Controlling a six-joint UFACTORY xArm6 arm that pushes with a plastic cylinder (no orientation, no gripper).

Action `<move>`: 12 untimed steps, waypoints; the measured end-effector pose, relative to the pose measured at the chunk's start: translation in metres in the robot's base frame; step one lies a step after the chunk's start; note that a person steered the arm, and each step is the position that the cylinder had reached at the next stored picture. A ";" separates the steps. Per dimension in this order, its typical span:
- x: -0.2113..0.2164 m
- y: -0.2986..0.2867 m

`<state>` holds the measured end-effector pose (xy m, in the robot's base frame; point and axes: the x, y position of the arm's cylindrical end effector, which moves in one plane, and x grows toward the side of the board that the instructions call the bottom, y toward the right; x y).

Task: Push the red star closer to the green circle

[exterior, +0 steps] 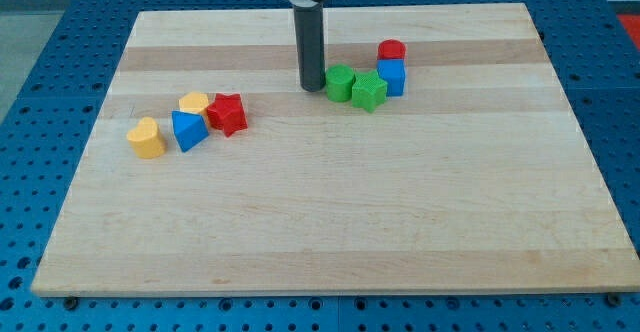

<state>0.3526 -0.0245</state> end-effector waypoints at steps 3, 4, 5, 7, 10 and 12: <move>0.000 0.000; 0.000 0.000; 0.000 -0.029; 0.018 -0.052; 0.102 -0.081; 0.095 -0.113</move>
<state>0.4476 -0.1379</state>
